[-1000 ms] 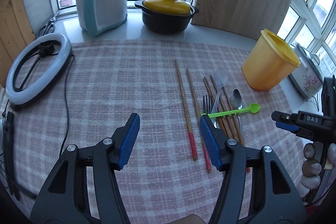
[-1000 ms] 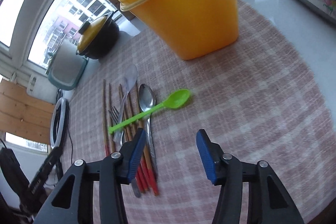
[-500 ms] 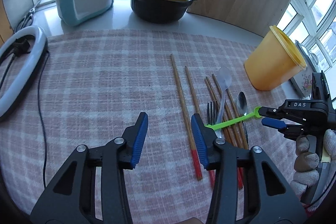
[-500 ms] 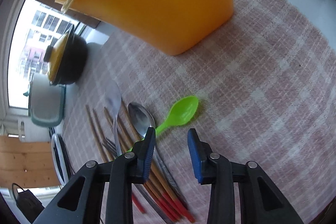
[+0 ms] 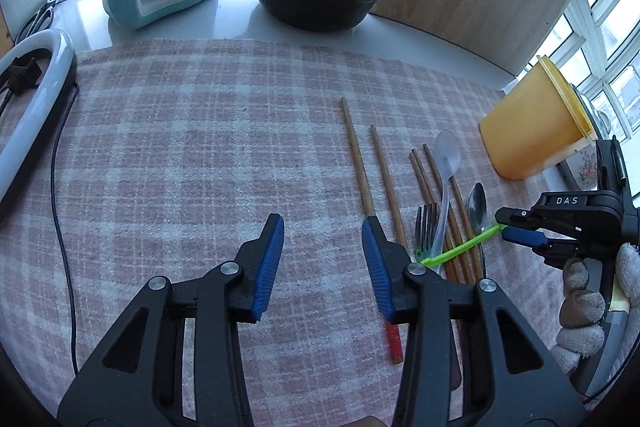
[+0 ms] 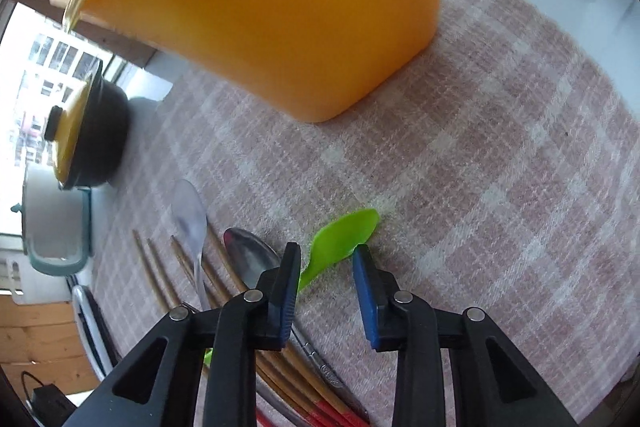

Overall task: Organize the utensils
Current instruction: 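Lower the right gripper onto the green plastic spoon and close, then grasp a wooden chopstick with the left gripper while the right gripper lifts the green spoon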

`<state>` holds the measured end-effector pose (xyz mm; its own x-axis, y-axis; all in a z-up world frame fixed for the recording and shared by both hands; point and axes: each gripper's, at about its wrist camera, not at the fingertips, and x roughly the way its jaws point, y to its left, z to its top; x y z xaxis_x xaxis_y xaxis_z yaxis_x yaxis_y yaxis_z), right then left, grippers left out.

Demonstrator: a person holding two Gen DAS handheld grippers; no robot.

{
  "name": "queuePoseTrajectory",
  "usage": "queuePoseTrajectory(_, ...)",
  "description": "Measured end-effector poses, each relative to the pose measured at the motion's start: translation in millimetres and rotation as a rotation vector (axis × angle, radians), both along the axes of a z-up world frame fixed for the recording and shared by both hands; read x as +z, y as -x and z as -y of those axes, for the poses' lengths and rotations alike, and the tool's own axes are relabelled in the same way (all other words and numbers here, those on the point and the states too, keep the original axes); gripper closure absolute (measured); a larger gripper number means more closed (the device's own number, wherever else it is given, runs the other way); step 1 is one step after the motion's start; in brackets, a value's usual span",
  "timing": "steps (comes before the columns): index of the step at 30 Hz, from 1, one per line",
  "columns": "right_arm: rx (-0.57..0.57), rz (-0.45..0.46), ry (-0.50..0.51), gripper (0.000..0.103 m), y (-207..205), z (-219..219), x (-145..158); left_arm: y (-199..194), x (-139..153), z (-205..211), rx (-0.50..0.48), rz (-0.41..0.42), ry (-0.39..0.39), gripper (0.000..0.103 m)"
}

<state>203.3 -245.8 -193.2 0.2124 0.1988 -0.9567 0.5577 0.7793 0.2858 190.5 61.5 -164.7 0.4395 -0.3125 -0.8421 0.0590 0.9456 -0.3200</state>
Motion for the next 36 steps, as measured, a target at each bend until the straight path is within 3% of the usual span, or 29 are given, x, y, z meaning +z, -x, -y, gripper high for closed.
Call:
queuePoseTrajectory(2, 0.019, -0.004, 0.020, 0.075, -3, -2, 0, -1, -1, -2, 0.004, -0.002, 0.006, 0.062)
queuePoseTrajectory(6, 0.103, -0.023, 0.083, 0.090, -11, -13, -1, -3, -1, -2, 0.005, 0.001, 0.009, 0.062)
queuePoseTrajectory(9, 0.151, -0.018, 0.092, 0.094, -10, -11, -1, -6, -1, 0, -0.004, 0.000, 0.009, 0.062)
queuePoseTrajectory(11, 0.199, -0.018, 0.115, 0.096, -8, -11, -1, -8, -1, 3, -0.012, -0.001, -0.001, 0.062)
queuePoseTrajectory(13, 0.244, -0.014, 0.131, 0.097, -4, -11, 1, -11, -3, 7, -0.024, -0.009, 0.000, 0.071)
queuePoseTrajectory(22, 0.476, 0.015, 0.212, 0.100, -5, -21, 4, -34, -18, 36, -0.091, -0.094, -0.012, 0.071)
queuePoseTrajectory(32, 0.498, 0.039, 0.168, 0.101, -2, 2, 5, -57, -24, 55, -0.096, -0.086, -0.131, 0.071)
queuePoseTrajectory(36, 0.441, 0.034, 0.113, 0.083, 8, 19, 6, -60, -27, 53, -0.092, -0.066, -0.123, 0.075)
